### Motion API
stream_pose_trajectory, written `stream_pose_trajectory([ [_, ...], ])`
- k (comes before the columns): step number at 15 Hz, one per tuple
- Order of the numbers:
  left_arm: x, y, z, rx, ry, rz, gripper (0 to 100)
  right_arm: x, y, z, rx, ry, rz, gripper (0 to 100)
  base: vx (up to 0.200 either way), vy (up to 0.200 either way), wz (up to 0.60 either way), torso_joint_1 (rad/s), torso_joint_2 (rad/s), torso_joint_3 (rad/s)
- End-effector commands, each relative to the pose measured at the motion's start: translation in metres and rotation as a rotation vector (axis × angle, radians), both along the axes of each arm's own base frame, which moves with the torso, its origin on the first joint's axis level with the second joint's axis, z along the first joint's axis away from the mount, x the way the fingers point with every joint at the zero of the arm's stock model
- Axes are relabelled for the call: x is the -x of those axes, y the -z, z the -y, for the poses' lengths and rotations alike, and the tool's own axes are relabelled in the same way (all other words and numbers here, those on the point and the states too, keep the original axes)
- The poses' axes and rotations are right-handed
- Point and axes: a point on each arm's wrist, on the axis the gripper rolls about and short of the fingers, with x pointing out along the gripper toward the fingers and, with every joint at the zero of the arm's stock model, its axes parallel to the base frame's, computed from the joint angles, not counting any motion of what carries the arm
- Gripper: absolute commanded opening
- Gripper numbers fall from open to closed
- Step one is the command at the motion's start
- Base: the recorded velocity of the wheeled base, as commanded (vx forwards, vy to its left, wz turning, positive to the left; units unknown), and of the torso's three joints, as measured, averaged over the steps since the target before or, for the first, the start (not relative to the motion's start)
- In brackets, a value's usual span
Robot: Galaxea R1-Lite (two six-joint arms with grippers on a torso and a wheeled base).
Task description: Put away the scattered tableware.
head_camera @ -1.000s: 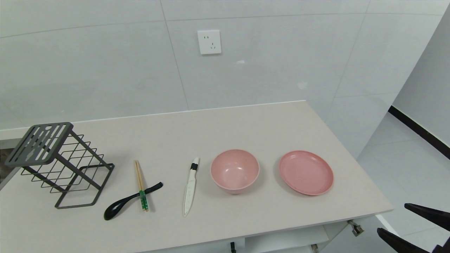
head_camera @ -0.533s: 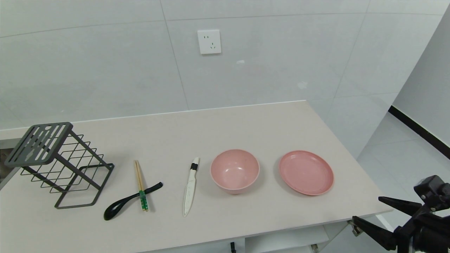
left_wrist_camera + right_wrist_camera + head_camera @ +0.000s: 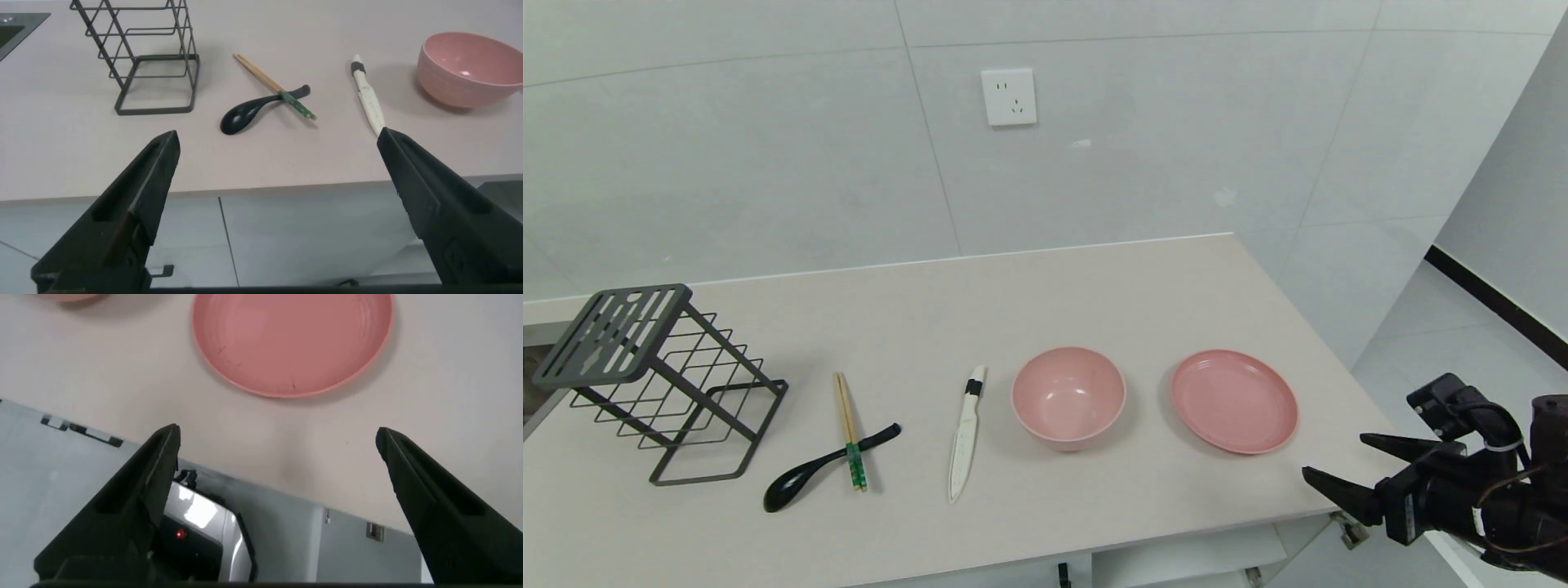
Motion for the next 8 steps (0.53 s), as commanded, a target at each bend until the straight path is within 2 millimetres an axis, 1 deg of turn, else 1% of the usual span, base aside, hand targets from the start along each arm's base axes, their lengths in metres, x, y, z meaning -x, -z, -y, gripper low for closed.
stream_pose_trajectory([
  [1, 0.000, 0.000, 0.000, 0.000, -0.001, -0.001, 100, -0.033, 0.004, 0.007, 0.015, 0.046, 0.008, 100, 0.000, 0.000, 0.00, 0.000, 0.00, 0.000],
  [3, 0.000, 0.000, 0.000, 0.000, -0.001, -0.001, 100, -0.048, 0.009, 0.013, 0.026, 0.019, 0.028, 100, 0.000, 0.000, 0.00, 0.000, 0.00, 0.000],
  [5, 0.000, 0.000, 0.000, 0.000, -0.001, -0.001, 100, -0.062, 0.014, 0.015, 0.027, 0.027, 0.029, 100, 0.000, 0.000, 0.00, 0.000, 0.00, 0.000],
  [8, 0.000, 0.000, 0.000, 0.000, -0.001, -0.001, 100, -0.081, 0.017, 0.014, 0.020, 0.021, 0.050, 100, 0.000, 0.000, 0.00, 0.000, 0.00, 0.000],
])
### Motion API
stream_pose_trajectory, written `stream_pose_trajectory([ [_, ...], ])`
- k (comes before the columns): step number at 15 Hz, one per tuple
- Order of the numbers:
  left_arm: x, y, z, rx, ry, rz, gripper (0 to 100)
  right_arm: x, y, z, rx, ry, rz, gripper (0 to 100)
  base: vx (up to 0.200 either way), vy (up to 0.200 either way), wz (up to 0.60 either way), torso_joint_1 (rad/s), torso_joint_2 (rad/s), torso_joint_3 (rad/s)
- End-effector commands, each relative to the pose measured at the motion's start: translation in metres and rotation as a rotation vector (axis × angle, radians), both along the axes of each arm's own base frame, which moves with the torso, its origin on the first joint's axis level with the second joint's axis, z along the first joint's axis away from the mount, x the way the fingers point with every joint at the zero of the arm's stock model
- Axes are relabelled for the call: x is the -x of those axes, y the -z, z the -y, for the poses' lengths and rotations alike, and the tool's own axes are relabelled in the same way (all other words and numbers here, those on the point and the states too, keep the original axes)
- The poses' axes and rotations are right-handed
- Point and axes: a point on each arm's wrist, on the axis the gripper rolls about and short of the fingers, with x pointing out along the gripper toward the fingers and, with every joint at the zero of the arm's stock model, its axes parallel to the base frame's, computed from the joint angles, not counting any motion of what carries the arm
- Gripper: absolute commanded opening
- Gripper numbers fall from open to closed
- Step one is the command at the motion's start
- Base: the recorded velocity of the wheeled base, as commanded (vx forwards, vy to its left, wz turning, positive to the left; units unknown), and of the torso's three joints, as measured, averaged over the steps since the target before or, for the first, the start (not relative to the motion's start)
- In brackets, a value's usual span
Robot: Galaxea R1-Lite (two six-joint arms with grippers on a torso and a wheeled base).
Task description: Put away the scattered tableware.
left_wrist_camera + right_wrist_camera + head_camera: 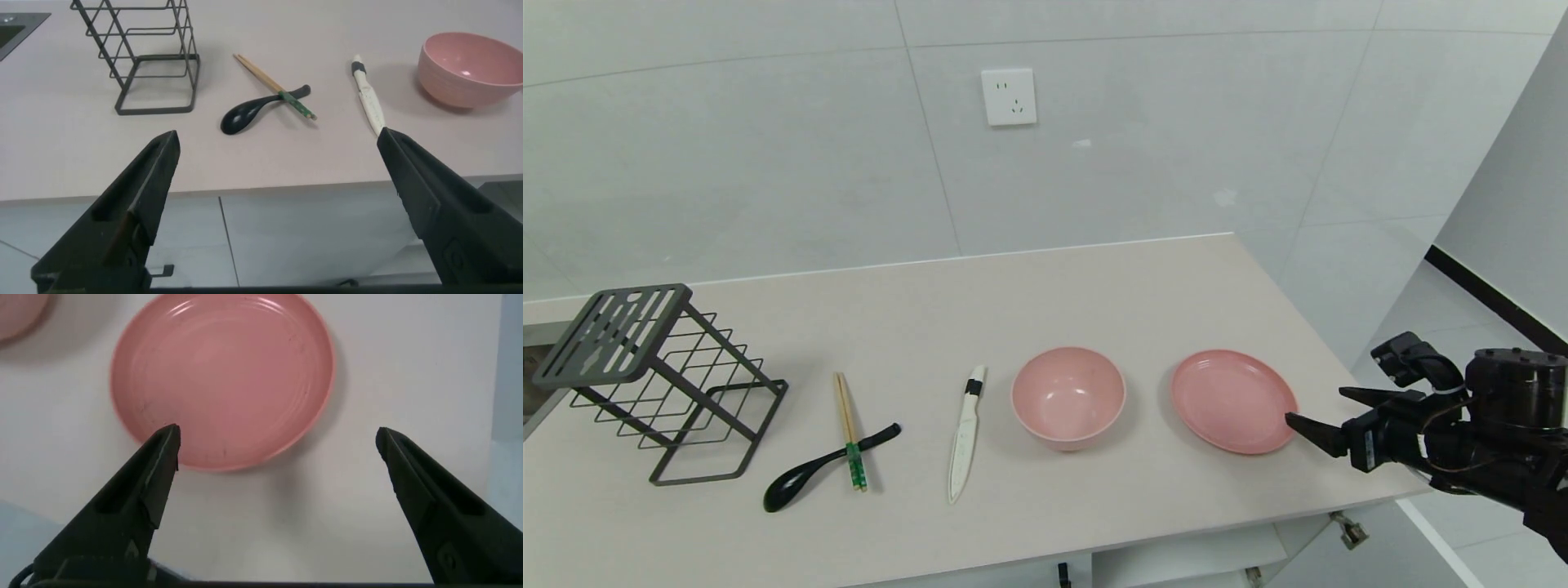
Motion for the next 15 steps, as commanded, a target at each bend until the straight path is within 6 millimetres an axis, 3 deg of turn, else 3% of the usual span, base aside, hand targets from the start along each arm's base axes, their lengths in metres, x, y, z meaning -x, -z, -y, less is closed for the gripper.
stream_pose_trajectory([
  [1, 0.000, 0.000, 0.000, 0.000, -0.001, -0.001, 100, -0.015, 0.007, -0.001, 0.000, 0.000, -0.010, 100, 0.000, 0.000, 0.00, 0.000, 0.00, 0.000],
  [10, 0.000, 0.000, 0.000, 0.002, -0.001, -0.001, 100, -0.064, 0.036, -0.005, -0.004, 0.000, -0.024, 100, 0.000, 0.000, 0.00, 0.000, 0.00, 0.000],
  [15, 0.000, 0.000, 0.000, 0.002, -0.001, -0.001, 100, -0.074, 0.045, -0.020, -0.004, -0.041, -0.031, 100, 0.000, 0.000, 0.00, 0.000, 0.00, 0.000],
])
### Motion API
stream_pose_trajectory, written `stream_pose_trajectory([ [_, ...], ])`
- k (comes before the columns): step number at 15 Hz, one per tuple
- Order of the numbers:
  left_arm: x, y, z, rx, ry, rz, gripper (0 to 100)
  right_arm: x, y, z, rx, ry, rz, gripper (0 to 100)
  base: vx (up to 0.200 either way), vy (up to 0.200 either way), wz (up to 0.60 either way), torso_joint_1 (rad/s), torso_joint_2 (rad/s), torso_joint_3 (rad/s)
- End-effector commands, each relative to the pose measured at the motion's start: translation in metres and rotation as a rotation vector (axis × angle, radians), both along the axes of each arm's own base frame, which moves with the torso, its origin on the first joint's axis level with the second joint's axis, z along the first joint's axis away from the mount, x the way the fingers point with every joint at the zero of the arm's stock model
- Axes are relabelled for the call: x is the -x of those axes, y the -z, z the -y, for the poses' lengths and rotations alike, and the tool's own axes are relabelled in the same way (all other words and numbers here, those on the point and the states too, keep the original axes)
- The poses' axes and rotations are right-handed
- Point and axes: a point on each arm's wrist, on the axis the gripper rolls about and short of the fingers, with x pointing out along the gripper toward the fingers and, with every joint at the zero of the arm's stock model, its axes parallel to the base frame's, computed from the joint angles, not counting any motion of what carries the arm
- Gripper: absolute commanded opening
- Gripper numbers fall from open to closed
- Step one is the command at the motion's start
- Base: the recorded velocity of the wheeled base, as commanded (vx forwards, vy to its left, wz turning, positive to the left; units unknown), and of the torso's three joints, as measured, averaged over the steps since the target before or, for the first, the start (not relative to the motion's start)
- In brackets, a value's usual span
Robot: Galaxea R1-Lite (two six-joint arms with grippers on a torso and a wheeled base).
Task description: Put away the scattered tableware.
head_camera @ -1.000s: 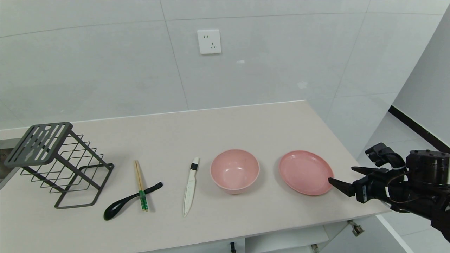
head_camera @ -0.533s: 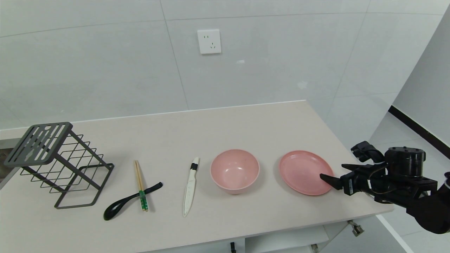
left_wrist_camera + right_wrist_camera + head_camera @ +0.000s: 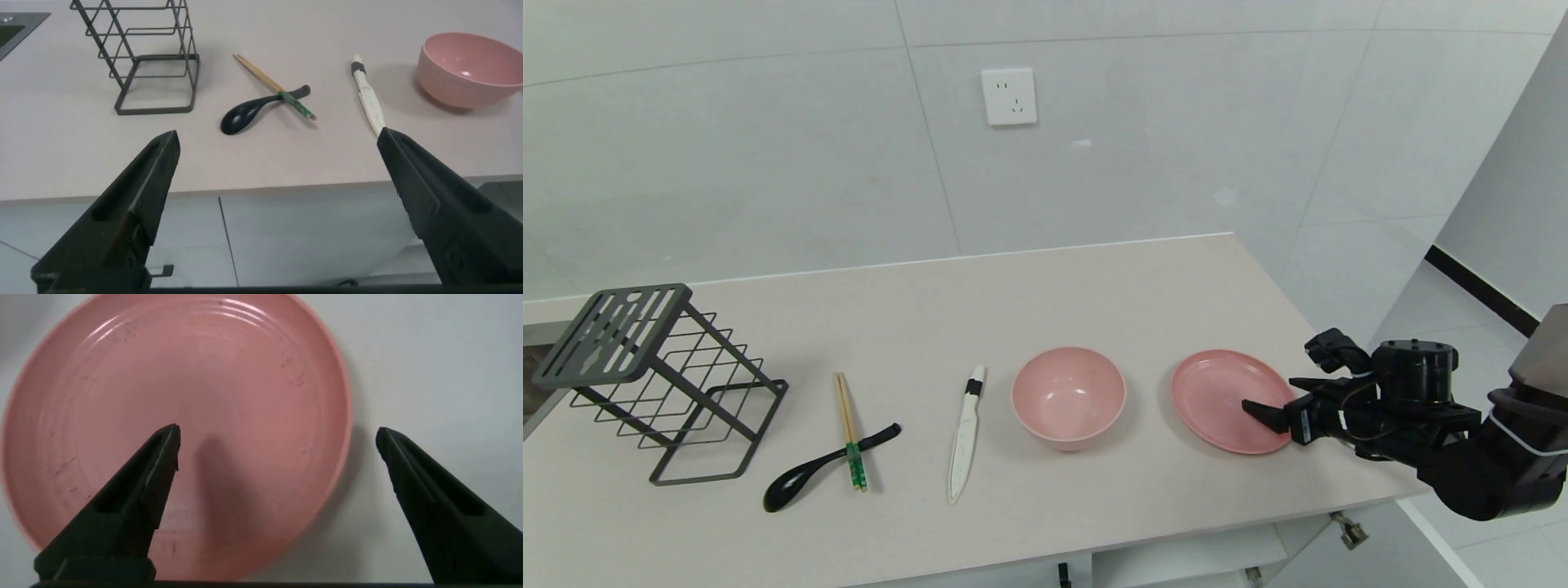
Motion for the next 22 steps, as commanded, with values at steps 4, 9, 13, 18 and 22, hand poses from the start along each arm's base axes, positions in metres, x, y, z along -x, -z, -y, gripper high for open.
stream_pose_trajectory([
  [4, 0.000, 0.000, 0.000, 0.000, -0.001, -0.001, 100, -0.003, 0.010, -0.008, 0.004, -0.024, -0.021, 100, 0.000, 0.000, 0.00, 0.000, 0.00, 0.000],
  [9, 0.000, 0.000, 0.000, 0.000, -0.001, -0.001, 100, -0.004, 0.012, -0.009, -0.001, -0.037, -0.020, 0, 0.000, 0.000, 0.00, 0.000, 0.00, 0.000],
  [13, 0.000, 0.000, 0.000, -0.001, -0.001, -0.001, 100, -0.006, 0.022, 0.003, 0.006, 0.018, -0.050, 0, 0.000, 0.000, 0.00, 0.000, 0.00, 0.000],
  [18, 0.000, 0.000, 0.000, -0.004, 0.001, -0.001, 100, -0.002, -0.017, 0.005, -0.005, 0.023, 0.060, 0, 0.000, 0.000, 0.00, 0.000, 0.00, 0.000],
  [22, 0.000, 0.000, 0.000, -0.007, 0.001, -0.002, 100, 0.037, -0.095, 0.009, -0.027, 0.021, 0.279, 0, 0.000, 0.000, 0.00, 0.000, 0.00, 0.000],
])
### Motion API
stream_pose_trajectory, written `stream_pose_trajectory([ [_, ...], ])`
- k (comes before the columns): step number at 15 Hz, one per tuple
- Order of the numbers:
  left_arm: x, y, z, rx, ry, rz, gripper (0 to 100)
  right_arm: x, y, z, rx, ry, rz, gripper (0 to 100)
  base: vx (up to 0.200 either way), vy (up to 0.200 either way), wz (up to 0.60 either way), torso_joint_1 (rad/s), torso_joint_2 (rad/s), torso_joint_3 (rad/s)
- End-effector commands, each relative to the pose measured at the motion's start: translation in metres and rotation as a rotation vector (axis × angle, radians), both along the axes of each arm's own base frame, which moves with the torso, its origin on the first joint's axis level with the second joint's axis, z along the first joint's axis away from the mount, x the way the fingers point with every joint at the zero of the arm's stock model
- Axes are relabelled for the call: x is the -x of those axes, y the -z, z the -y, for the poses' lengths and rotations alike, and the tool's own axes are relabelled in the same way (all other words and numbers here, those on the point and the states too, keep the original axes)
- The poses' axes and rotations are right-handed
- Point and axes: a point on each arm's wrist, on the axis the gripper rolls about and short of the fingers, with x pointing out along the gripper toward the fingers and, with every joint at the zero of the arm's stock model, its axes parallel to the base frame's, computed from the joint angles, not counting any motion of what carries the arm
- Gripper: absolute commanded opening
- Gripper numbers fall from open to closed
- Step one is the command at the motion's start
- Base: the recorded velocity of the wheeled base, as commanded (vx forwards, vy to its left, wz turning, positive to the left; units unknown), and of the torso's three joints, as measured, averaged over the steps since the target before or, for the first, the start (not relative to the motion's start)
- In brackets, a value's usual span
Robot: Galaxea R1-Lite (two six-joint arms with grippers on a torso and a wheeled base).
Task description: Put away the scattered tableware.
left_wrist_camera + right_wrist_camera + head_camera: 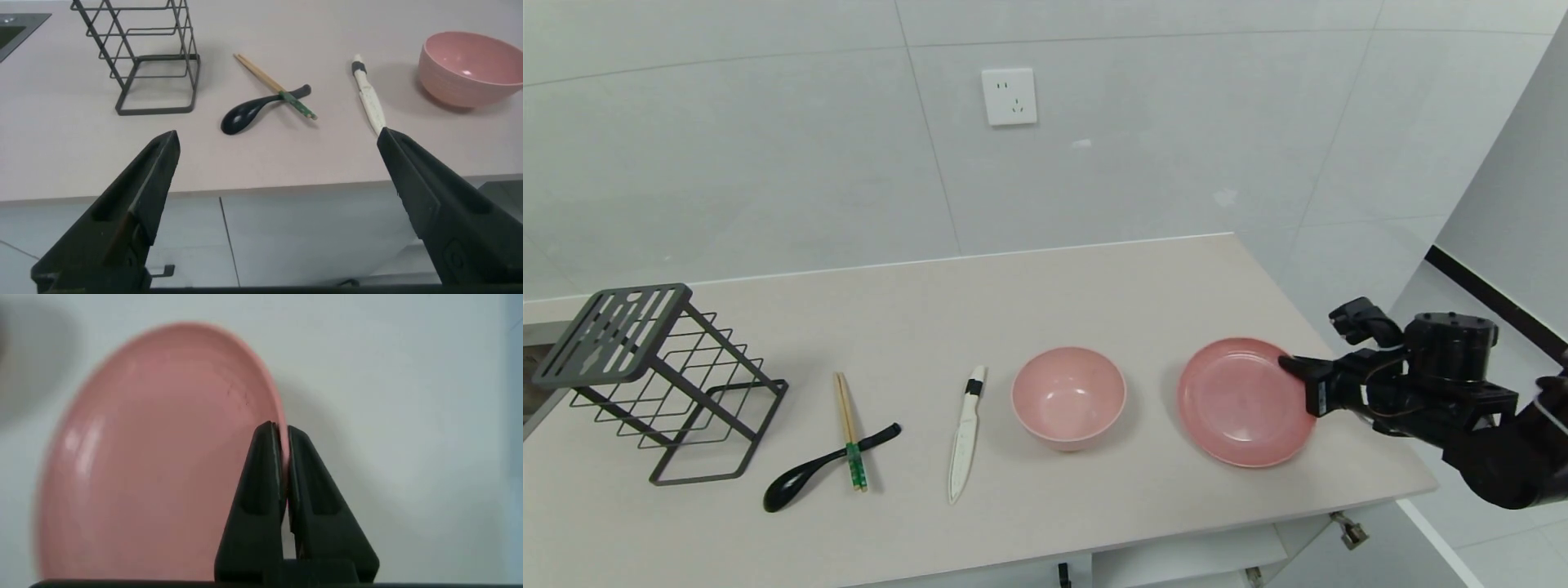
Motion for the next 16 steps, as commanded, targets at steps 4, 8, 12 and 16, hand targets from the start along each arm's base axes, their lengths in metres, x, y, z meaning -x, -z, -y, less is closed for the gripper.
stream_pose_trajectory([
  [4, 0.000, -0.002, 0.000, -0.019, 0.005, 0.018, 100, 0.099, -0.074, 0.007, -0.018, -0.017, 0.226, 0, 0.000, 0.000, 0.00, 0.000, 0.00, 0.000],
  [8, 0.003, -0.023, 0.001, -0.026, 0.020, 0.229, 100, 0.153, -0.083, 0.012, -0.023, -0.020, 0.288, 0, 0.000, 0.000, 0.00, 0.000, 0.00, 0.000],
  [12, 0.007, -0.047, 0.004, -0.074, 0.189, 0.273, 100, 0.178, -0.087, 0.017, -0.043, 0.003, 0.328, 0, 0.000, 0.000, 0.00, 0.000, 0.00, 0.000],
  [16, -0.020, -0.101, 0.009, -0.106, 0.402, 0.122, 100, 0.183, -0.083, 0.019, -0.039, 0.009, 0.328, 0, 0.000, 0.000, 0.00, 0.000, 0.00, 0.000],
])
